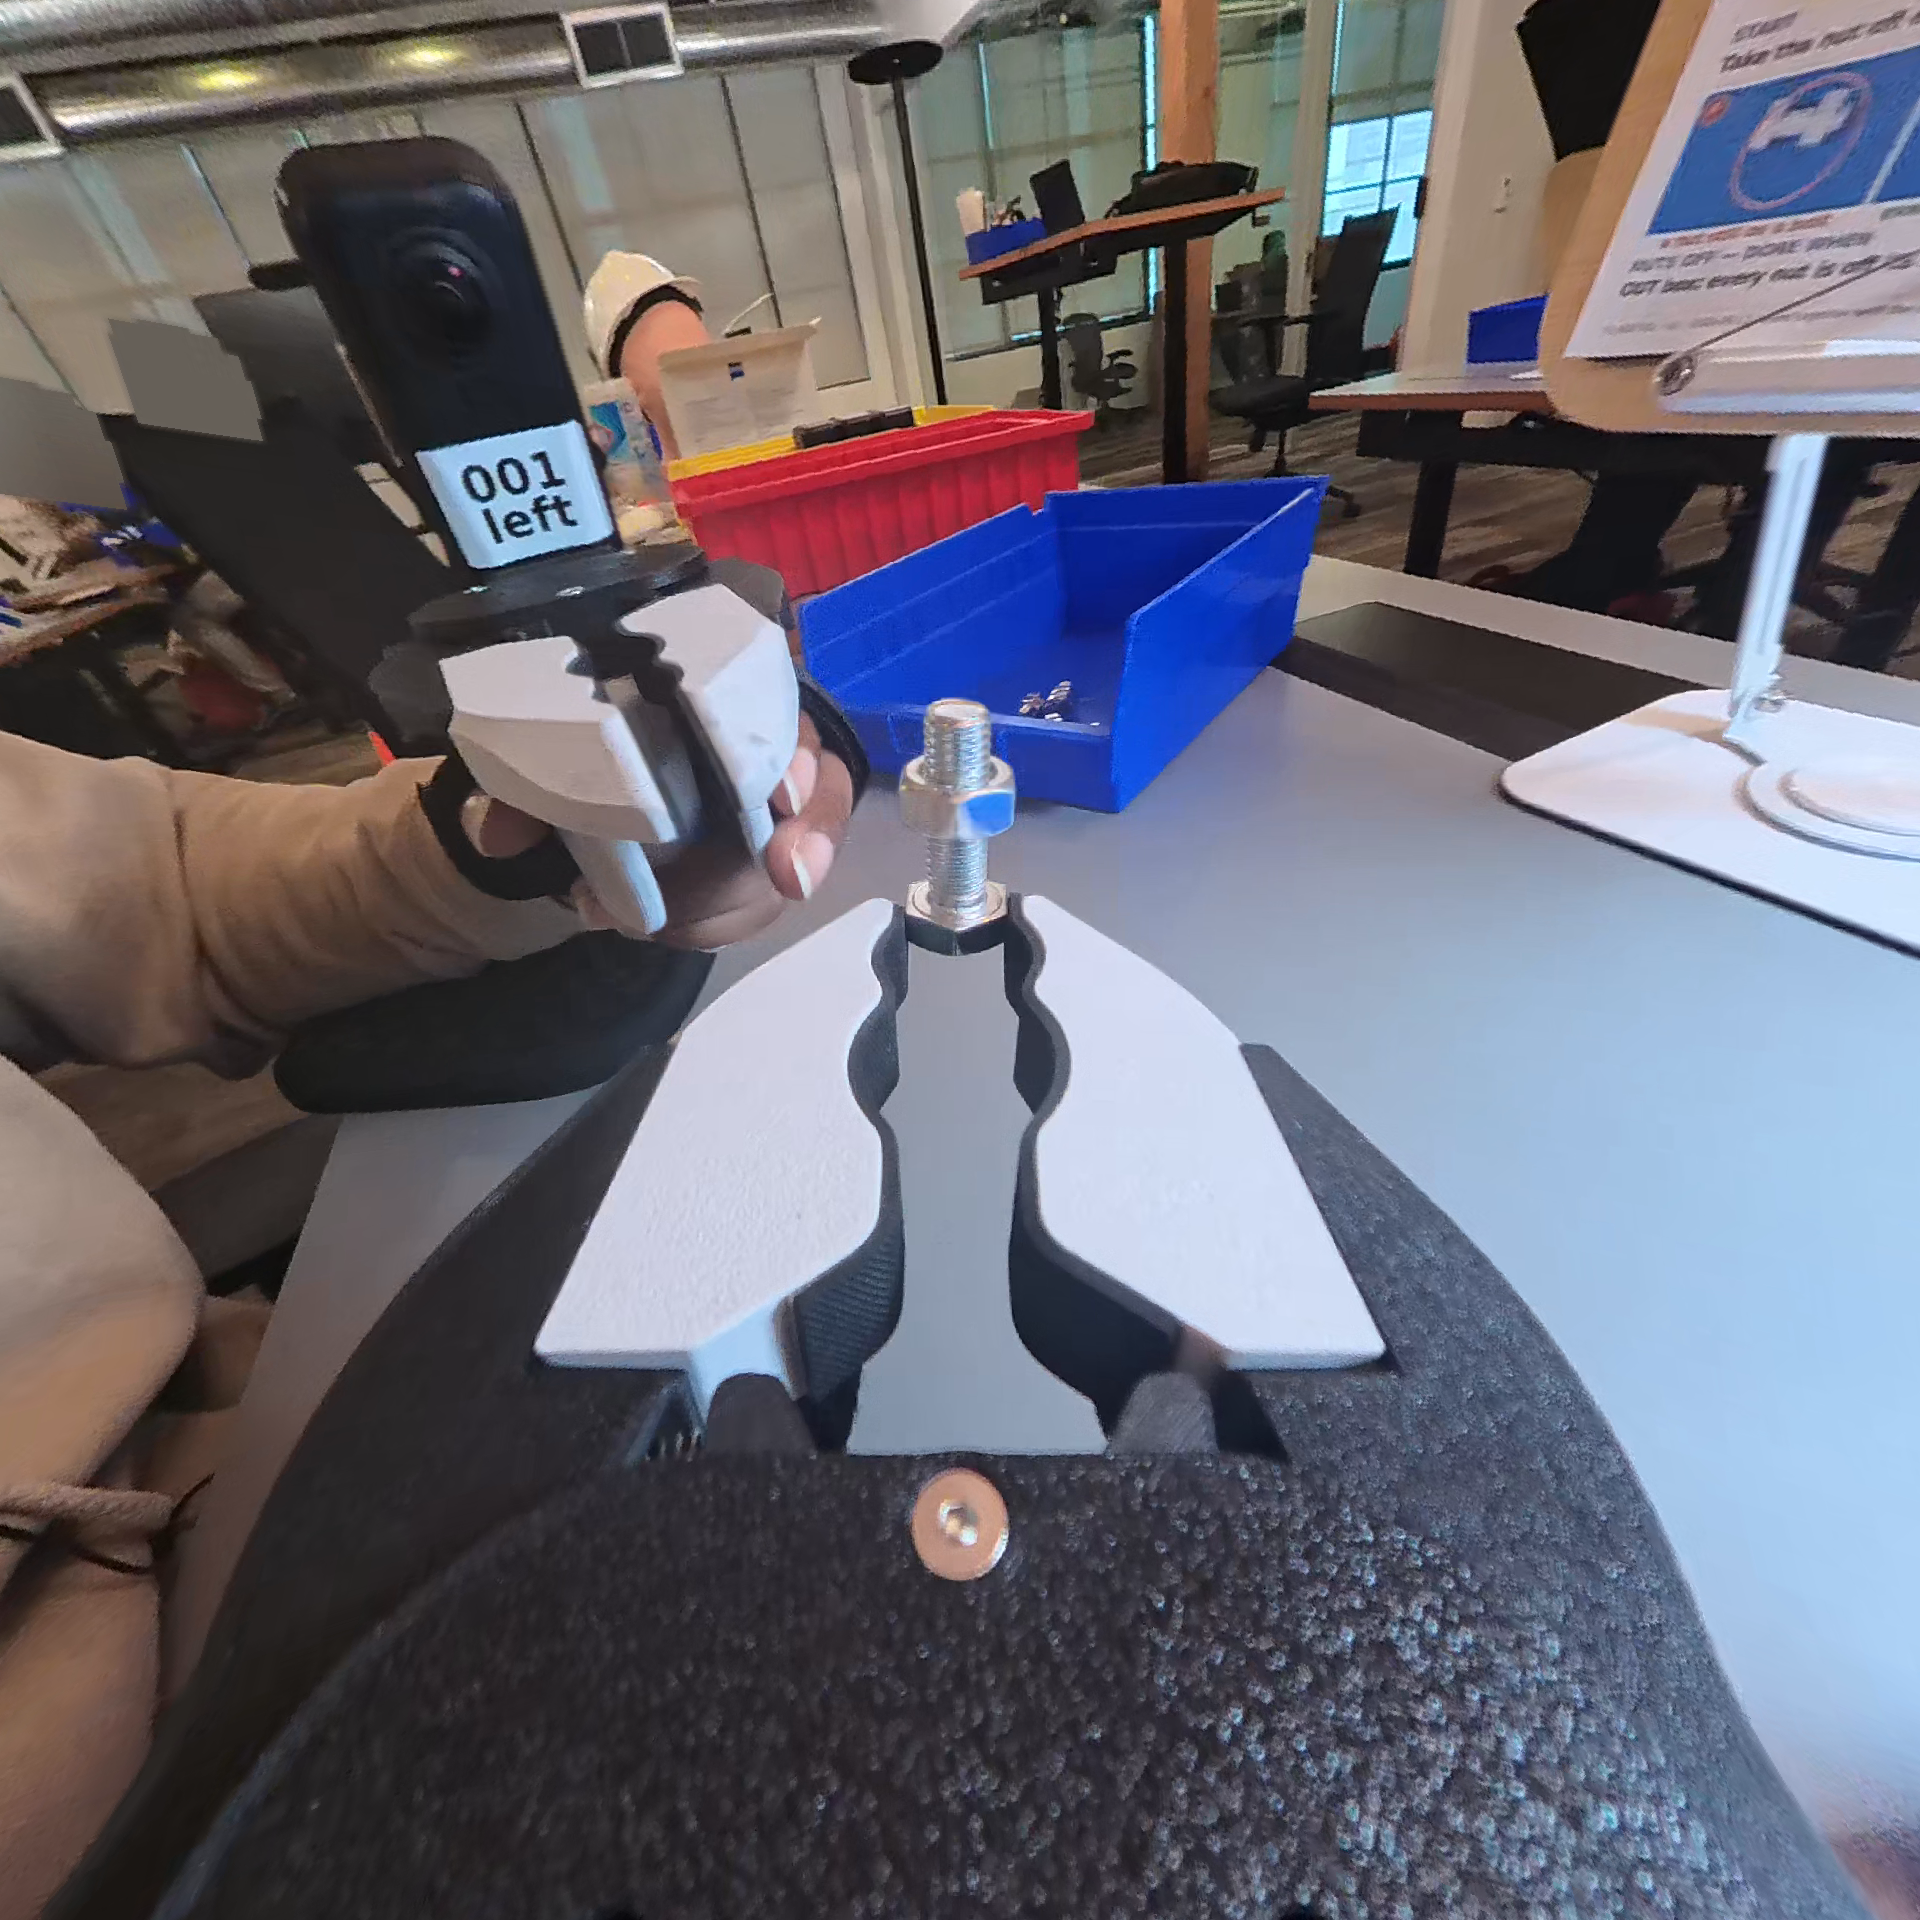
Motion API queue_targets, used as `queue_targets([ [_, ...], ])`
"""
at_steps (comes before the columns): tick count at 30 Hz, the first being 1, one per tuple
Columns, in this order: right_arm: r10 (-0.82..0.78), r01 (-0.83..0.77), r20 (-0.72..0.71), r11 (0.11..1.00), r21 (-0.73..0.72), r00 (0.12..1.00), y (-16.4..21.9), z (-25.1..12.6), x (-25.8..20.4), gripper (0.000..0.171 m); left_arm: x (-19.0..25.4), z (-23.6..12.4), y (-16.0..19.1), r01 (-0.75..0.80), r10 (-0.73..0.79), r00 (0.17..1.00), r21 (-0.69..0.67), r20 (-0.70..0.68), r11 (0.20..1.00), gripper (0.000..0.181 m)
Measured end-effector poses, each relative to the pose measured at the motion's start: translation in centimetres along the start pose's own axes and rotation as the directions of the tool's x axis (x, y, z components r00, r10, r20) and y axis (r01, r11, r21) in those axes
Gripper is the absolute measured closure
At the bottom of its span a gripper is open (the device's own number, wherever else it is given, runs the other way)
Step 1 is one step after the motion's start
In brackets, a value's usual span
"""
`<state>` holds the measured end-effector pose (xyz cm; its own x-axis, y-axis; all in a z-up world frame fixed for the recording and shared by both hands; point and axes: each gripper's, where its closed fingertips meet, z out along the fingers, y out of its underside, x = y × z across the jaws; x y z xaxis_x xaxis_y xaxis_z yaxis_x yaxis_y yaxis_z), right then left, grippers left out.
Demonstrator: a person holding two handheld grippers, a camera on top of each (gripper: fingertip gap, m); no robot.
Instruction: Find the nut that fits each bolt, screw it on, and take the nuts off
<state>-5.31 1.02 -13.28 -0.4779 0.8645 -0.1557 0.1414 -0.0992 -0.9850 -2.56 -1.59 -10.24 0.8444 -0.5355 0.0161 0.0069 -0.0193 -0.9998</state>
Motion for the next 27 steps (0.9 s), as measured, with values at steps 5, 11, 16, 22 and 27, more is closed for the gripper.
queue_targets([
  [5,-0.019,0.019,0.031,1.0,-0.01,0.999,0.2,0.3,-1.0,0.153,-1.6,0.4,0.4,0.009,-0.009,0.995,-0.006,0.098,1.0,0.142],
  [11,-0.005,0.005,0.01,1.0,-0.012,1.0,0.3,0.3,-0.5,0.154,0.8,0.3,0.0,0.004,-0.003,0.999,0.004,-0.043,1.0,0.176],
  [16,-0.012,0.012,0.024,1.0,-0.008,1.0,0.1,0.2,-0.7,0.154,-0.9,0.3,0.2,0.009,-0.009,0.998,-0.001,0.065,1.0,0.153],
  [22,-0.021,0.022,0.053,0.999,-0.025,0.998,0.6,0.6,-1.6,0.153,-0.4,0.3,0.2,0.02,-0.02,0.999,-0.009,0.033,1.0,0.162],
  [27,-0.001,0.001,0.023,1.0,-0.006,1.0,0.1,0.1,-0.5,0.153,-0.6,0.0,-0.1,-0.003,0.003,0.999,0.002,0.046,1.0,0.162],
])
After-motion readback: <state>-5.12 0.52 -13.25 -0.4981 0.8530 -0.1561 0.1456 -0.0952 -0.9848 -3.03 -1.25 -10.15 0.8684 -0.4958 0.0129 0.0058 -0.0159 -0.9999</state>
